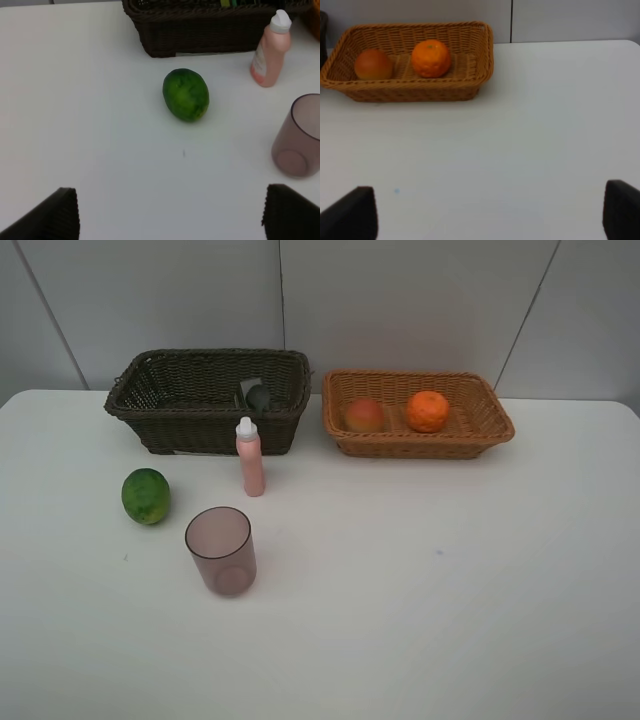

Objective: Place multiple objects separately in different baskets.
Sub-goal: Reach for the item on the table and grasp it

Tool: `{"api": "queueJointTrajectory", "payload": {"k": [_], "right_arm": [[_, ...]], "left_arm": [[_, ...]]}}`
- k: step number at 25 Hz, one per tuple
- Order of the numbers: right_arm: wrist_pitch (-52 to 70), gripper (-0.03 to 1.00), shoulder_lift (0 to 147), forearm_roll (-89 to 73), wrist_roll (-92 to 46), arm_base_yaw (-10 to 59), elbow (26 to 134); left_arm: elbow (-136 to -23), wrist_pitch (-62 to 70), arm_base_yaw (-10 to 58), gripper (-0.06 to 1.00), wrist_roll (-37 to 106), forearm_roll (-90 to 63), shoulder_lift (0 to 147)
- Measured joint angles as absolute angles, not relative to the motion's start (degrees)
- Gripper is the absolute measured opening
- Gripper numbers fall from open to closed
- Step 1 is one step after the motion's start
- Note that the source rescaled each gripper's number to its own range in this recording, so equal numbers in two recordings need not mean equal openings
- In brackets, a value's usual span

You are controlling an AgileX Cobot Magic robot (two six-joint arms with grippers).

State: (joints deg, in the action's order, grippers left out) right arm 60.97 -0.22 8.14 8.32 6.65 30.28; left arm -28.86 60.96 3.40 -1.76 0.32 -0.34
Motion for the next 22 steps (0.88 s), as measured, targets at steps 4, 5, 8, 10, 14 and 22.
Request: {"api": "queueJointTrajectory", "payload": {"k": [4,5,8,10,14,22], "right_arm": [[60.97,0.95,-0.22,8.14,8.32,6.65,30.28],[60.97,0.95,-0.22,8.14,8.32,6.65,30.28],[60.97,0.95,-0.22,8.14,8.32,6.65,30.28],[60.97,0.95,-0.22,8.14,8.32,6.65,30.28],[60.97,0.95,-0.22,8.14,8.32,6.65,30.28],[60.97,0.95,-0.22,8.14,8.32,6.65,30.28]], "left_arm": [[-28.86,60.96,3.4,0.95,-1.76,0.32,-0.34],[-28.86,60.96,3.4,0.95,-1.76,0.32,-0.34],[-28.86,60.96,3.4,0.95,-1.76,0.32,-0.34],[-28.86,60.96,3.4,0.95,-1.76,0.32,-0.34],[-28.86,60.96,3.4,0.95,-1.76,0.32,-0.34],[-29.35,60.35,3.4,0.95,-1.76,0.32,4.07]]}}
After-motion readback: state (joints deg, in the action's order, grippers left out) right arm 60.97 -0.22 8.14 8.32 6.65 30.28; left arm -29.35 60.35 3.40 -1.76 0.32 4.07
